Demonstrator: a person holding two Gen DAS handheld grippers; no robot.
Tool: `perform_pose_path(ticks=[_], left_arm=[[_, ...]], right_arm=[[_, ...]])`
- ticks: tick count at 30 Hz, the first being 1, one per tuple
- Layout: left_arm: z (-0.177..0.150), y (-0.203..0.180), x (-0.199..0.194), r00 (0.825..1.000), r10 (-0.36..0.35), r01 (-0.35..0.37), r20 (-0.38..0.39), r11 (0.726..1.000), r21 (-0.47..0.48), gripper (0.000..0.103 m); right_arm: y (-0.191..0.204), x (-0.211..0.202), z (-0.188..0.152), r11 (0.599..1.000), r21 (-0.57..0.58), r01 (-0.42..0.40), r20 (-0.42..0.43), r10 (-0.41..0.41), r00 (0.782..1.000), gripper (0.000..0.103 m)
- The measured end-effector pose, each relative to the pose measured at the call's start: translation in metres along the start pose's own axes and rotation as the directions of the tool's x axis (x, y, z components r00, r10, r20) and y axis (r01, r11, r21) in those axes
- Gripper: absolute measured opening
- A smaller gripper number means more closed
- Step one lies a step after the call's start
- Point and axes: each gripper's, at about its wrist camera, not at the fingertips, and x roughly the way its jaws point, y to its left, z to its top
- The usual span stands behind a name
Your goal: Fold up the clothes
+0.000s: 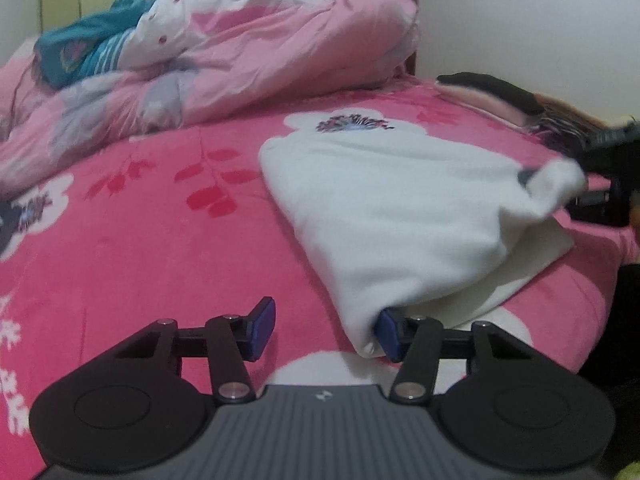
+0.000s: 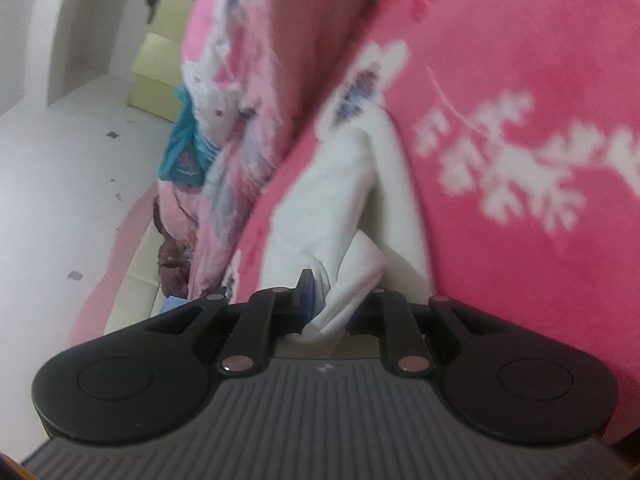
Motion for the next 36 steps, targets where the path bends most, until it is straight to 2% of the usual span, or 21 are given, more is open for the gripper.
perform_pose_path(ticks=[4, 8, 10, 12, 15, 18, 21, 25, 26, 29, 31, 32, 33, 34, 36], left_arm=[[0.000, 0.000, -0.002, 1.000, 0.005, -0.005, 0.008, 1.000, 0.002, 0.053], [-0.002, 0.003, 0.001, 1.000, 0.002, -0.002, 0.003, 1.000, -0.021, 0.053], [-0.004, 0.004, 0.001, 1.000, 0.002, -0.002, 0.002, 0.999, -0.034, 0.053], [-0.005, 0.006, 0.001, 1.000, -0.002, 0.002, 0.005, 0.999, -0.042, 0.053], [-0.005, 0.011, 0.001, 1.000, -0.014, 0.014, 0.006, 0.998, -0.059, 0.053], [-0.006, 0.014, 0.001, 1.000, -0.021, 0.022, 0.013, 0.997, -0.078, 0.053], [-0.008, 0.015, 0.002, 1.000, -0.021, 0.023, 0.018, 0.996, -0.089, 0.053], [-0.009, 0.017, 0.000, 1.000, -0.018, 0.020, 0.025, 0.997, -0.081, 0.053], [-0.009, 0.018, 0.000, 1.000, -0.017, 0.019, 0.026, 0.997, -0.078, 0.052], [-0.009, 0.019, 0.002, 0.999, -0.021, 0.023, 0.025, 0.996, -0.081, 0.052], [-0.009, 0.020, 0.004, 0.999, -0.021, 0.023, 0.024, 0.996, -0.086, 0.050], [-0.009, 0.020, 0.004, 0.999, -0.024, 0.026, 0.024, 0.996, -0.088, 0.049], [-0.010, 0.019, 0.004, 0.999, -0.026, 0.028, 0.025, 0.996, -0.087, 0.047], [-0.010, 0.019, 0.005, 0.999, -0.028, 0.030, 0.027, 0.996, -0.083, 0.046], [-0.011, 0.018, 0.004, 0.999, -0.039, 0.040, 0.028, 0.997, -0.064, 0.041]], right_arm=[[0.005, 0.001, 0.006, 0.999, -0.023, -0.044, 0.000, 0.044, 0.999, 0.013], [-0.017, 0.007, 0.010, 0.997, 0.082, 0.015, -0.058, -0.010, 0.998, 0.018], [-0.028, -0.001, 0.009, 0.988, 0.153, -0.019, -0.043, 0.025, 0.999, 0.022], [-0.028, -0.017, 0.010, 0.988, 0.156, 0.000, 0.006, -0.001, 1.000, 0.026], [-0.014, -0.045, 0.009, 0.996, 0.066, 0.065, 0.093, -0.071, 0.993, 0.031], [0.021, -0.059, -0.001, 0.991, -0.113, 0.070, 0.110, -0.058, 0.992, 0.031], [0.060, -0.053, -0.021, 0.939, -0.327, 0.101, 0.075, -0.080, 0.994, 0.031], [0.090, -0.038, -0.043, 0.846, -0.487, 0.219, 0.095, -0.198, 0.976, 0.031], [0.094, -0.035, -0.044, 0.825, -0.508, 0.245, 0.109, -0.221, 0.969, 0.031], [0.094, -0.018, -0.034, 0.840, -0.489, 0.236, 0.057, -0.240, 0.969, 0.034], [0.087, -0.004, -0.030, 0.848, -0.473, 0.237, -0.007, -0.273, 0.962, 0.040], [0.082, 0.000, -0.030, 0.845, -0.473, 0.248, -0.025, -0.295, 0.955, 0.040], [0.079, 0.005, -0.030, 0.841, -0.475, 0.259, -0.041, -0.315, 0.948, 0.034], [0.075, 0.006, -0.029, 0.848, -0.472, 0.242, -0.056, -0.303, 0.951, 0.012], [0.072, 0.005, -0.025, 0.867, -0.456, 0.201, -0.067, -0.259, 0.964, 0.006]])
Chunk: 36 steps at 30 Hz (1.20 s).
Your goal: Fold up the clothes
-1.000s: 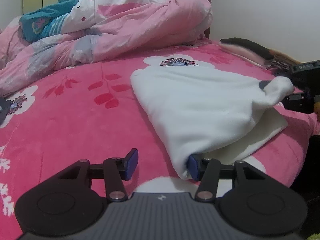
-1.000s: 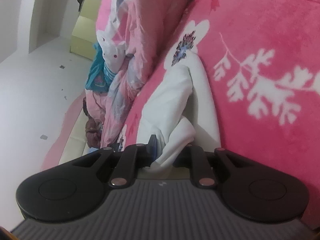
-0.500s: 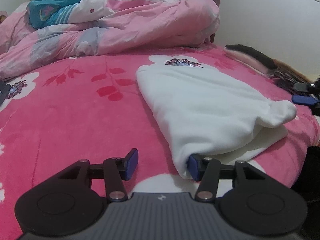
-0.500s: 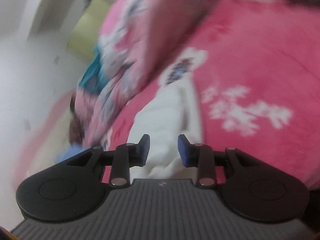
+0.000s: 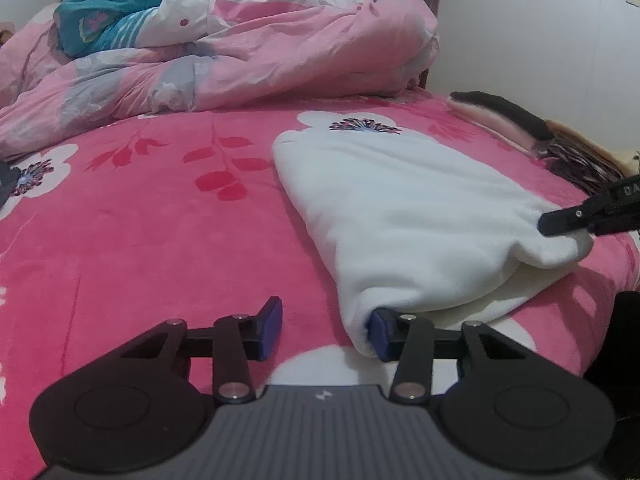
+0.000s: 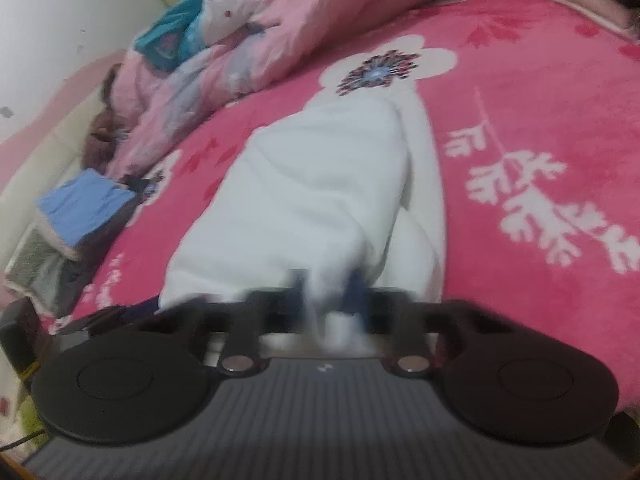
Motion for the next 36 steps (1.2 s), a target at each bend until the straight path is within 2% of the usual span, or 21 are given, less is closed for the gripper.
perform_pose_path(ticks=[4, 6, 8, 14, 17, 19, 21, 26, 28, 32, 36], left_arm=[[-0.001, -0.005, -0.001, 1.000, -0.021, 0.020, 0.006, 0.997, 0.074, 0.032], [-0.002, -0.008, 0.002, 1.000, -0.019, 0.019, 0.000, 0.995, 0.103, 0.032], [-0.004, -0.009, 0.004, 1.000, -0.026, 0.026, -0.009, 0.994, 0.111, 0.032], [-0.006, -0.004, 0.000, 0.998, -0.057, 0.059, -0.020, 0.993, 0.101, 0.032], [-0.008, -0.001, -0.007, 0.996, -0.083, 0.086, -0.029, 0.993, 0.083, 0.026], [-0.010, 0.006, -0.014, 0.988, -0.145, 0.146, -0.047, 0.989, 0.037, 0.022], [-0.012, 0.015, -0.021, 0.978, -0.204, 0.203, -0.045, 0.979, -0.025, 0.022], [-0.006, 0.034, -0.027, 0.962, -0.272, 0.271, 0.020, 0.950, -0.155, 0.032], [0.001, 0.043, -0.017, 0.949, -0.315, 0.311, 0.027, 0.914, -0.260, 0.032], [0.011, 0.058, 0.011, 0.946, -0.323, 0.281, -0.027, 0.861, -0.424, 0.029], [0.008, 0.046, 0.021, 0.949, -0.290, 0.227, -0.127, 0.903, -0.364, 0.019]], right_arm=[[0.001, -0.016, 0.009, 0.999, -0.020, -0.039, 0.080, 0.040, 0.996, 0.004], [0.001, -0.011, 0.006, 0.998, -0.057, -0.013, 0.069, 0.017, 0.997, 0.004], [-0.006, 0.004, -0.002, 0.996, -0.088, 0.033, 0.021, -0.031, 0.999, 0.004], [-0.016, 0.006, -0.007, 0.998, -0.057, 0.011, 0.027, -0.009, 1.000, 0.004], [-0.015, 0.006, -0.006, 0.997, -0.070, 0.016, 0.022, -0.014, 1.000, 0.004], [-0.015, 0.005, -0.006, 0.997, -0.071, 0.017, 0.021, -0.015, 1.000, 0.005], [-0.014, 0.005, -0.005, 0.997, -0.069, 0.017, 0.021, -0.016, 1.000, 0.005], [-0.017, 0.006, -0.004, 0.998, -0.057, 0.014, 0.022, -0.013, 1.000, 0.005], [-0.016, 0.006, -0.004, 0.998, -0.056, 0.016, 0.023, -0.015, 1.000, 0.006], [-0.015, 0.005, -0.005, 0.998, -0.058, 0.019, 0.028, -0.017, 0.999, 0.006], [-0.018, 0.005, -0.006, 0.998, -0.054, 0.009, 0.032, -0.007, 0.999, 0.006]])
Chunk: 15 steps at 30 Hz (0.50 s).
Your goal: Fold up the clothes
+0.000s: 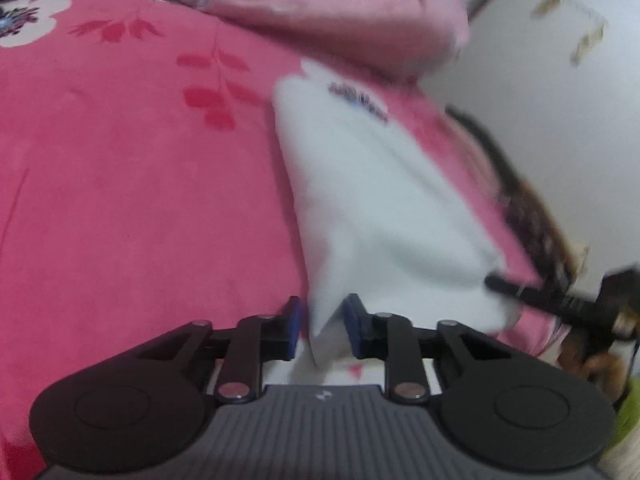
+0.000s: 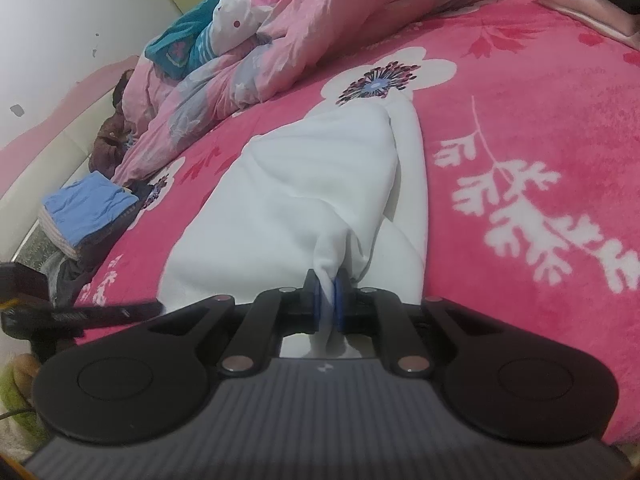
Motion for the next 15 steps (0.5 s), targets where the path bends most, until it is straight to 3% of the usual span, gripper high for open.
perform_pose_path(ticks=[5, 7, 9, 13, 15], left_arm=[[-0.006, -0.005, -0.005, 1.000, 0.021, -0.021, 0.007, 0.999, 0.036, 0.019], [-0.007, -0.007, -0.012, 0.999, 0.028, -0.030, 0.022, 0.998, 0.064, 0.027], [-0.009, -0.009, -0.024, 0.997, 0.057, -0.063, 0.056, 0.993, 0.104, 0.032], [-0.006, -0.016, -0.041, 0.989, 0.063, -0.083, 0.137, 0.985, 0.149, 0.032], [-0.002, -0.020, -0.047, 0.983, 0.054, -0.083, 0.174, 0.983, 0.164, 0.032]], right_arm=[[-0.003, -0.004, -0.001, 1.000, -0.008, 0.008, -0.009, -0.008, 1.000, 0.011], [-0.001, -0.013, 0.001, 0.999, -0.025, 0.036, 0.003, -0.036, 0.999, 0.020], [0.002, -0.026, 0.004, 0.996, -0.049, 0.073, 0.033, -0.072, 0.997, 0.023], [0.009, -0.050, 0.008, 0.987, -0.097, 0.131, 0.103, -0.121, 0.987, 0.024], [0.016, -0.053, 0.009, 0.987, -0.122, 0.104, 0.112, -0.090, 0.990, 0.024]])
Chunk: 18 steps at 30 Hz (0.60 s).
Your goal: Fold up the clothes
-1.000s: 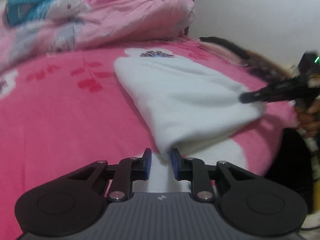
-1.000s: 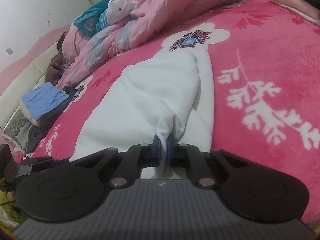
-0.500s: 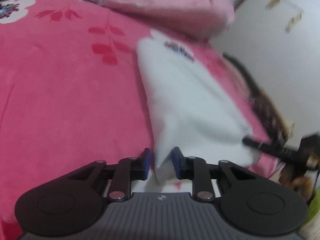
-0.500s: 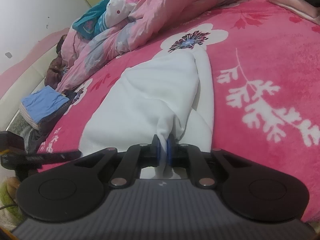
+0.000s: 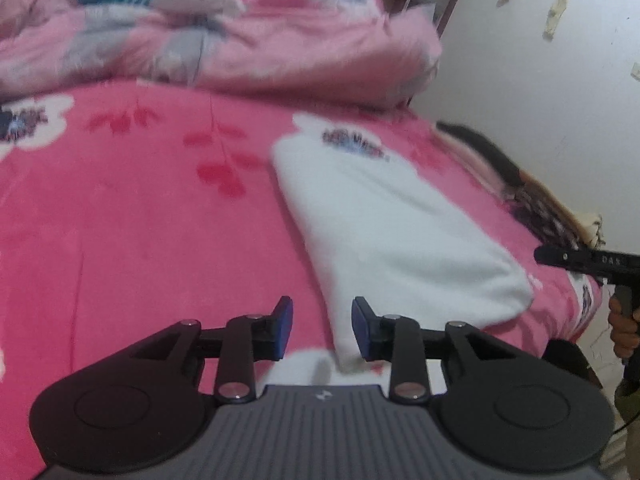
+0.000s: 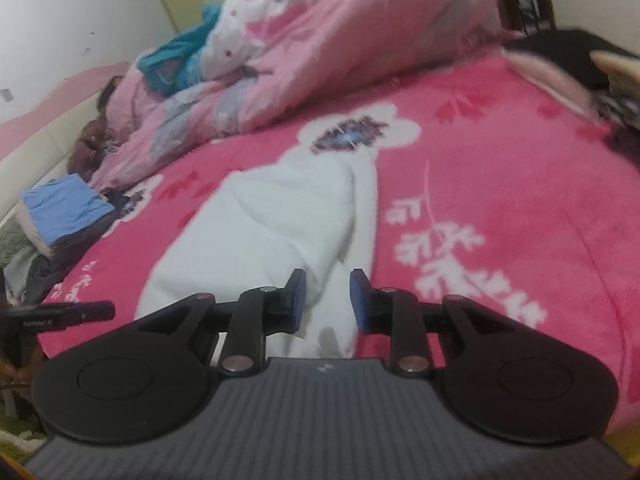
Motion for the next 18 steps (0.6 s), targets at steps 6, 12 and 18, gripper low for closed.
perform_pose_path(ticks=[6, 12, 18], left_arm=[[0.022, -0.026, 0.021, 0.999, -0.031, 0.029, 0.025, 0.996, 0.087, 0.032], [0.054, -0.051, 0.064, 0.998, -0.057, 0.059, -0.012, 0.978, 0.198, 0.040], [0.072, -0.055, 0.108, 0.999, -0.004, 0.011, -0.035, 0.980, 0.200, 0.041]], right_arm=[[0.013, 0.009, -0.014, 0.996, 0.052, -0.068, -0.027, 0.069, 0.997, 0.024], [-0.005, -0.009, -0.035, 0.973, 0.205, -0.109, 0.036, 0.104, 0.994, 0.024], [-0.051, 0.018, 0.004, 0.927, 0.319, -0.195, 0.091, 0.175, 0.980, 0.035]])
